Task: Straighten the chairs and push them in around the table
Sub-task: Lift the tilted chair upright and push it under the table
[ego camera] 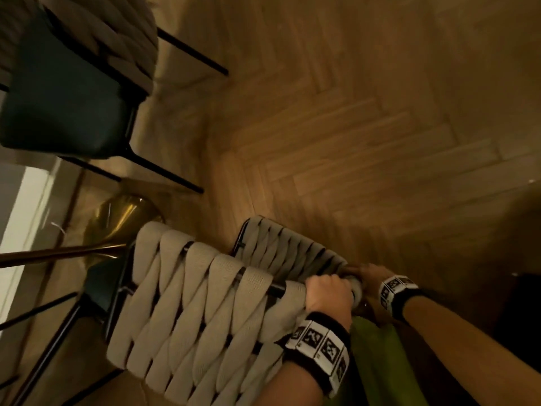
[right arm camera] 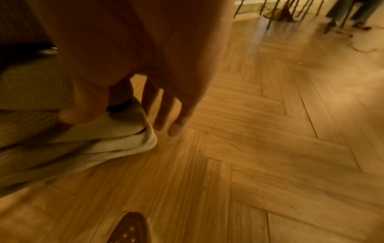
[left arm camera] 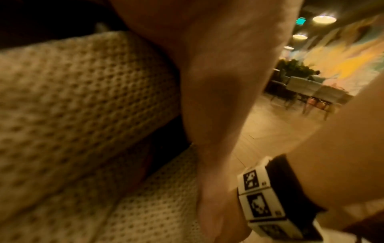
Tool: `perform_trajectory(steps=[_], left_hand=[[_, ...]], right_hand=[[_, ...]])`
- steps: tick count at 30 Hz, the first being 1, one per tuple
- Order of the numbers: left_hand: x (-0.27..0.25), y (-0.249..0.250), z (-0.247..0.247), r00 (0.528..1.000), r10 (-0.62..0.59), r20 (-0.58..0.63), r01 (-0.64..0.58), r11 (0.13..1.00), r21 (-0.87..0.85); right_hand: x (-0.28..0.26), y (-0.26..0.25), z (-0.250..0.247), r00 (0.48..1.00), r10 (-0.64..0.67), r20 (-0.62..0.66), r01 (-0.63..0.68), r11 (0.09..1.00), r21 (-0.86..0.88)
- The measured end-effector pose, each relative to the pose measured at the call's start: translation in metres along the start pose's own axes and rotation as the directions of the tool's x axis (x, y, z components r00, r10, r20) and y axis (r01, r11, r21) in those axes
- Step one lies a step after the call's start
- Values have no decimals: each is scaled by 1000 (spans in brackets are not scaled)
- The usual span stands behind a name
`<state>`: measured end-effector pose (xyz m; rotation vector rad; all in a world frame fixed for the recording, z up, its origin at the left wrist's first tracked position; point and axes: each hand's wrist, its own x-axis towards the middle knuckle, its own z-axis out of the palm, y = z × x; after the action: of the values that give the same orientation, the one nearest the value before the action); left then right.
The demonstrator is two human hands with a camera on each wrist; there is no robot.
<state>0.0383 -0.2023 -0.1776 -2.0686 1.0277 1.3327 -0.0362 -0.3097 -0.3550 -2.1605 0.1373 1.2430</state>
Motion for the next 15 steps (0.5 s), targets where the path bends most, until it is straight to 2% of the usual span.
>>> perform_trajectory(steps=[4, 8, 11, 13, 15], left_hand=[[-19, -15, 0, 998, -68, -15, 67, 997, -40], [-51, -25, -1, 997, -61, -50, 60, 998, -16], [-78, -26, -10, 995, -77, -65, 74, 996, -44], [-101, -25, -14, 993, -81, -81, 77, 995, -58], [-130, -25, -20, 990, -95, -107, 90, 995, -51]], right_hand=[[8, 2, 10, 996, -75, -37, 76, 996, 35], [-26, -19, 1, 992, -99, -82, 103, 994, 42], [-52, -28, -14, 981, -157, -114, 151, 987, -59], [-67, -31, -26, 971, -217, -100, 194, 960, -204], [-86, -40, -39, 970, -234, -65, 207, 938, -277]])
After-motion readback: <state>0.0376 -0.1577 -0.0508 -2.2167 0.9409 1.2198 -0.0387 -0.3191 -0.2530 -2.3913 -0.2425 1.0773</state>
